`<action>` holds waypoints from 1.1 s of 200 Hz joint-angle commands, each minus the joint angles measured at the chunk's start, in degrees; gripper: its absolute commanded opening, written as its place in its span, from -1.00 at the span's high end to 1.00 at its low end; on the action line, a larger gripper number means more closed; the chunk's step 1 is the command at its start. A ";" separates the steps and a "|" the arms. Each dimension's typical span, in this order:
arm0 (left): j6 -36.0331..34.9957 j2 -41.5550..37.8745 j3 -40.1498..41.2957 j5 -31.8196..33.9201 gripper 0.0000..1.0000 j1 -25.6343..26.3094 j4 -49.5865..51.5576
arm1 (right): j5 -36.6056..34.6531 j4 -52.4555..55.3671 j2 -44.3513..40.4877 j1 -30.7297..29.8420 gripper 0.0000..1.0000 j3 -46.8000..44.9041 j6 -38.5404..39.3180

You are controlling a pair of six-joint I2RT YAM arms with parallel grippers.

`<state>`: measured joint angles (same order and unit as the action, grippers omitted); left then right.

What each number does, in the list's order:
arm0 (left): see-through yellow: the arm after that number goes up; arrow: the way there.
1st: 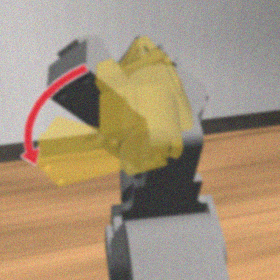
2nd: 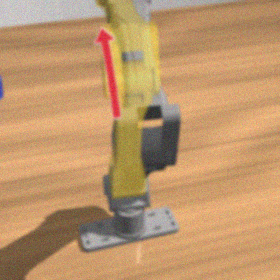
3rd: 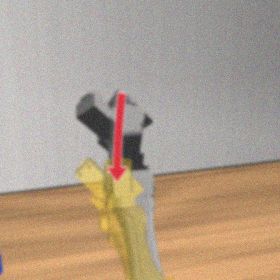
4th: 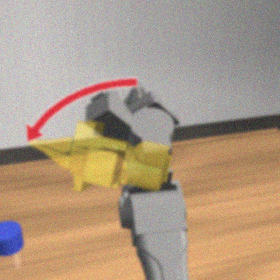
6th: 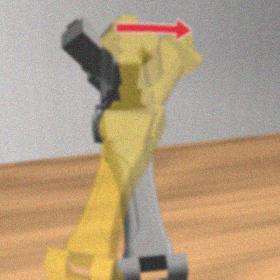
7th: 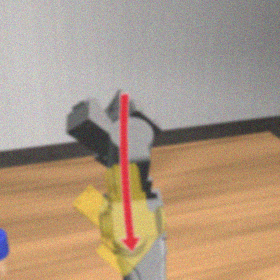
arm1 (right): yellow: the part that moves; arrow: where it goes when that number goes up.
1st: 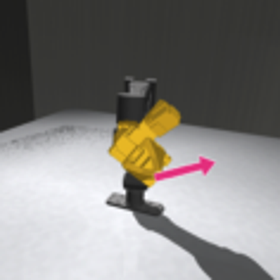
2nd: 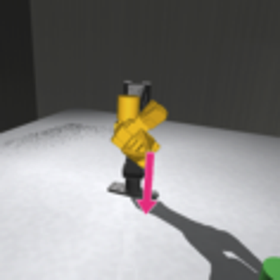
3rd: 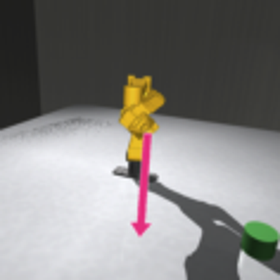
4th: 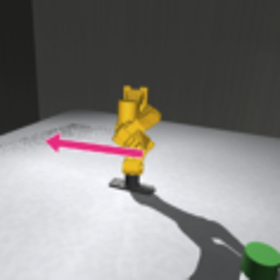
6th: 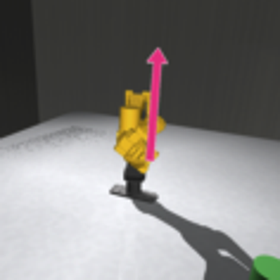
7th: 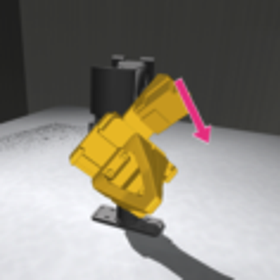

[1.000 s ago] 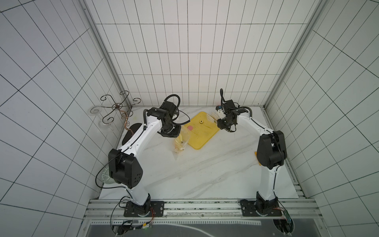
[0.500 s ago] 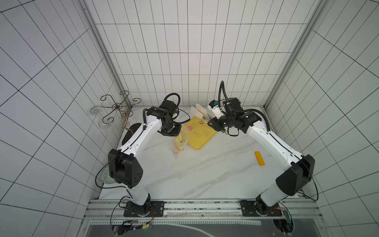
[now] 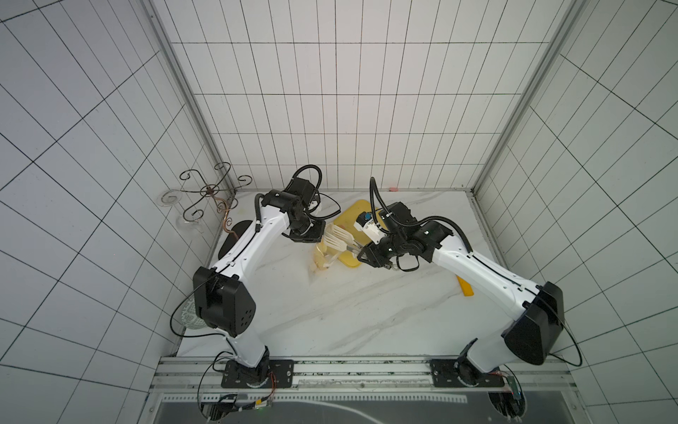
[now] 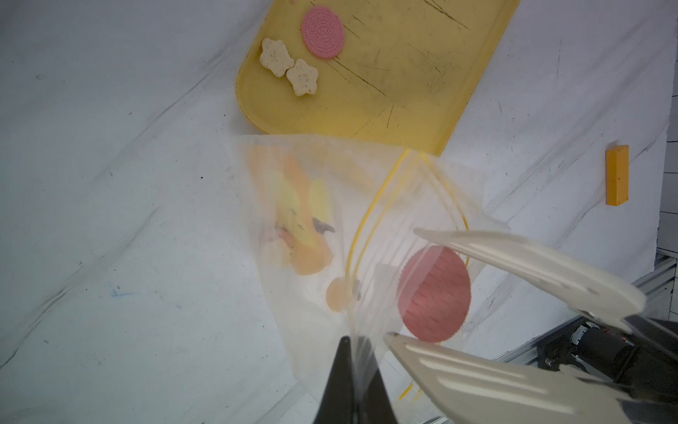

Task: Put the cookies into a resealable bag to prevent moisture
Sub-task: Place the cookie in the ziploc bag, then pick up the cookie from the tray.

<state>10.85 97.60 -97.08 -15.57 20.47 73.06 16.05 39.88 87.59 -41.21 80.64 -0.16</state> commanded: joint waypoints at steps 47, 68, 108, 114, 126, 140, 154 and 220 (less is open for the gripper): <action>-0.12 -0.75 0.90 -0.88 1.00 -0.25 -1.16 | -1.46 -1.53 -2.44 2.35 -0.04 2.24 -0.26; -0.30 -0.83 1.28 -0.01 1.00 -0.21 -1.09 | -1.21 -1.50 -4.43 5.95 -0.02 1.95 -0.54; -0.49 -0.92 1.45 0.46 1.00 -0.25 -0.90 | -2.05 -1.59 -3.72 14.96 -0.01 2.07 2.27; -0.48 -0.88 1.38 0.50 1.00 -0.25 -0.90 | -2.68 -1.43 -2.61 15.75 -0.01 2.50 2.81; -0.48 -1.09 1.28 0.75 1.00 -0.24 -0.81 | -4.22 -1.67 -0.17 16.62 -0.01 3.31 3.69; -0.48 -1.26 1.36 0.78 1.00 -0.25 -0.81 | -7.02 -2.54 4.23 17.19 -0.02 4.35 4.91; -0.50 -1.25 1.21 0.62 1.00 -0.24 -0.75 | -9.55 -3.13 9.68 17.64 -0.02 6.28 5.86; -0.48 -1.85 1.37 0.68 1.00 -0.21 -0.72 | -14.61 -6.50 27.28 17.83 -0.02 16.37 7.81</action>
<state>10.94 97.36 -96.01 -15.05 20.45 73.06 3.68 36.21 112.99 -23.88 87.09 5.87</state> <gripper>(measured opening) 0.047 0.514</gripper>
